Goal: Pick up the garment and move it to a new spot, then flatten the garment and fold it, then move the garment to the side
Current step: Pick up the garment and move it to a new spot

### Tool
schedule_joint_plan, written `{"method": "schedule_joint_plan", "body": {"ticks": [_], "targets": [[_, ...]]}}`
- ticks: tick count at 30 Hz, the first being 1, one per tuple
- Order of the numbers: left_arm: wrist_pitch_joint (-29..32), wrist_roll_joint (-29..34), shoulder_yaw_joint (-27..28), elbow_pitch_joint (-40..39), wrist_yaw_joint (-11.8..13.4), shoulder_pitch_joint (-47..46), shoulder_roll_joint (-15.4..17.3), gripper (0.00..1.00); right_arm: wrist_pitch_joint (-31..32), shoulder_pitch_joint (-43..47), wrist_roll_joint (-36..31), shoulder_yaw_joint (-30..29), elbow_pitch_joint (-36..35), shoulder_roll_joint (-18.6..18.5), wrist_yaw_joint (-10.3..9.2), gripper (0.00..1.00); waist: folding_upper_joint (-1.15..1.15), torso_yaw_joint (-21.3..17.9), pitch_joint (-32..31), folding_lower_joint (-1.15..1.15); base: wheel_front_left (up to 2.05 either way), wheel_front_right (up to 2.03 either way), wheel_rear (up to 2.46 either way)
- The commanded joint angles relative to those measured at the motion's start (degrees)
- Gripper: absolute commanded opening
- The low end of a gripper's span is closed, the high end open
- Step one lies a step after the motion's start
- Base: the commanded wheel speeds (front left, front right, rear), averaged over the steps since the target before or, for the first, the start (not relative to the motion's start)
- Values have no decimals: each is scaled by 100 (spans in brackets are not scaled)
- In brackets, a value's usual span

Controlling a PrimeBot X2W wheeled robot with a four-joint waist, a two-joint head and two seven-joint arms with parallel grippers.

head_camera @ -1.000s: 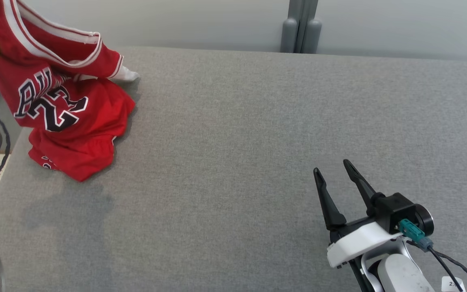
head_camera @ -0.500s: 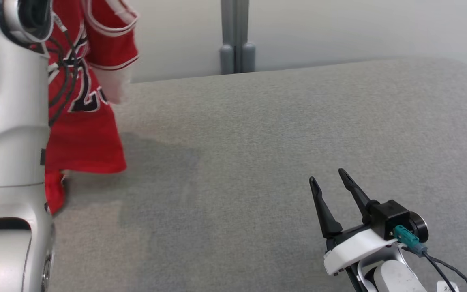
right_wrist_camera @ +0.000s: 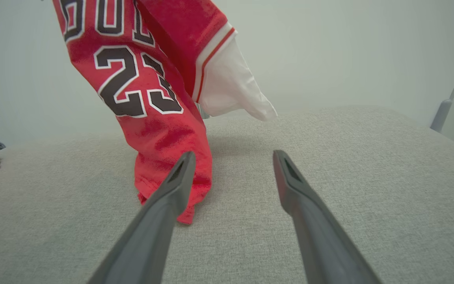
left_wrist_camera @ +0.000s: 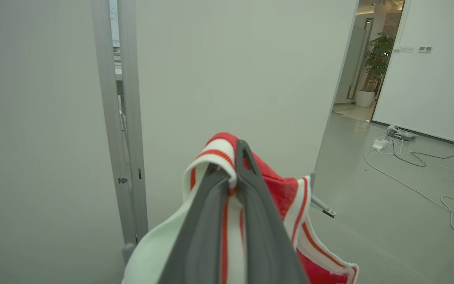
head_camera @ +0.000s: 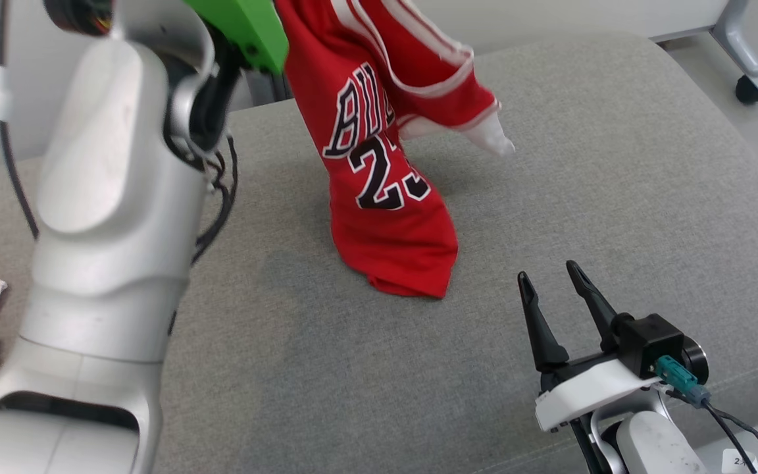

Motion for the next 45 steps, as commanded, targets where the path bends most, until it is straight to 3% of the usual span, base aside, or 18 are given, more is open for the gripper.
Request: {"method": "schedule_joint_plan", "body": {"ticks": [1, 11, 12, 13, 14, 19, 23, 28, 33, 45], "targets": [[-69, -24, -100, 71, -30, 336, -29, 0, -31, -99, 7, -31, -24, -4, -4, 100, 0, -140, 210, 0, 0, 0, 0], [-612, -127, -1218, 733, -156, 2198, -92, 0, -55, -131, -3, 4, 41, -4, -4, 100, 0, 60, 204, 0, 0, 0, 0], [-730, -172, -1311, 785, -174, 2377, -90, 31, -56, -132, 4, 21, 47, -5, -4, 100, 0, 81, 194, 0, 0, 0, 0], [-899, -230, -1378, 815, -195, 2526, -89, 87, -57, -144, 8, 35, 55, -5, -4, 100, 0, 106, 176, 0, 0, 0, 0], [-994, -331, -1390, 867, -188, 2673, -87, 100, -58, -141, 9, 39, 63, -5, -4, 100, 0, 128, 148, 0, 0, 0, 0], [-1889, -433, -1392, 842, -219, 3191, -81, 100, -60, -19, -75, -52, 86, -5, -4, 100, 0, 337, 23, 0, 0, 0, 0], [-2348, -346, -1158, 572, -157, 3510, 109, 100, -49, 23, -108, -153, 86, -5, -4, 100, 0, 515, -89, 0, 0, 0, 0], [-2414, 46, -348, -575, 55, 4135, 272, 100, -30, 102, -157, -358, 22, -4, -4, 100, 0, 787, -182, 0, 0, 0, 0], [-2411, 546, 482, -1613, 49, 4956, 246, 100, 26, 168, -202, -591, -31, -6, -4, 100, 0, 1034, -304, 0, 0, 0, 0], [-2413, 1091, 1360, -1785, 84, 6033, 226, 100, 182, 373, -269, -944, -121, -6, -4, 100, 0, 1481, -569, 0, 0, 0, 0]]}}
